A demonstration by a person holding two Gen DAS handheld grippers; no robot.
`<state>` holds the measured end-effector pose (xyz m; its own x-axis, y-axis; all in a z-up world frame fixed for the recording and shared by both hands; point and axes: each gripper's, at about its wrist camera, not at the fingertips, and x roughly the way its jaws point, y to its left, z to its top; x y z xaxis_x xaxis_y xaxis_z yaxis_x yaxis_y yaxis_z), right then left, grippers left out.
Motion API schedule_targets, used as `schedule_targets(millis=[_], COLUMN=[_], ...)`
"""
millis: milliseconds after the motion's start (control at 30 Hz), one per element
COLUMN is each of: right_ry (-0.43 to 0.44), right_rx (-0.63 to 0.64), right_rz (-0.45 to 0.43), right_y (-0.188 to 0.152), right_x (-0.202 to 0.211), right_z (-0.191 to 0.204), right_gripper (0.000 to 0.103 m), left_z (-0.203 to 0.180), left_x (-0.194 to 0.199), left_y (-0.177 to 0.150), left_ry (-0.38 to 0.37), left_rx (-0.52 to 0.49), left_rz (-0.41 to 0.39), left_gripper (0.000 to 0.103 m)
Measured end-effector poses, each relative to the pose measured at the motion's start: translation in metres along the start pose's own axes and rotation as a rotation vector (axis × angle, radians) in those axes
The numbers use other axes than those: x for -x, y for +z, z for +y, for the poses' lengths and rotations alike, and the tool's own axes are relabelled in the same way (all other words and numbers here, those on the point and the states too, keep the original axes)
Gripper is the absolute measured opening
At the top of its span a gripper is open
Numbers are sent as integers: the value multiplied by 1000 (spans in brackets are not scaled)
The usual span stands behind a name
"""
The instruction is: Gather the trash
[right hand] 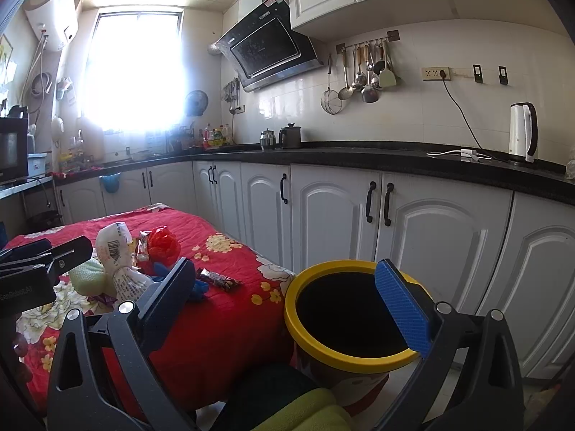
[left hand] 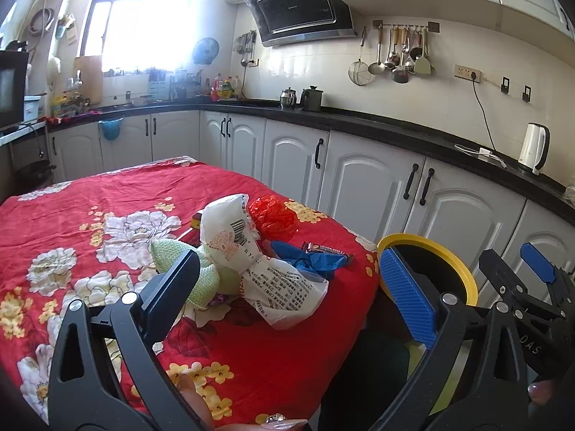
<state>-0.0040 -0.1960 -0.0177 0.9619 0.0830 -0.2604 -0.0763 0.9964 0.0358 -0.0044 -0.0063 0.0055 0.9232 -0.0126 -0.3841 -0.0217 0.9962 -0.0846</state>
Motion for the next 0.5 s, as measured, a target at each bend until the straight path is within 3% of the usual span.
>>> schedule_targets(millis=[500], right_ry=[-2], right_rx=[1], right_rz=[4], right_y=[-2], right_x=[0], right_z=[-1], right_gripper=[97], left_z=[1], left_x=[0], left_y=[0], left_ry=[-2], left_rx=[2], left_rz=[0], left_gripper=[92])
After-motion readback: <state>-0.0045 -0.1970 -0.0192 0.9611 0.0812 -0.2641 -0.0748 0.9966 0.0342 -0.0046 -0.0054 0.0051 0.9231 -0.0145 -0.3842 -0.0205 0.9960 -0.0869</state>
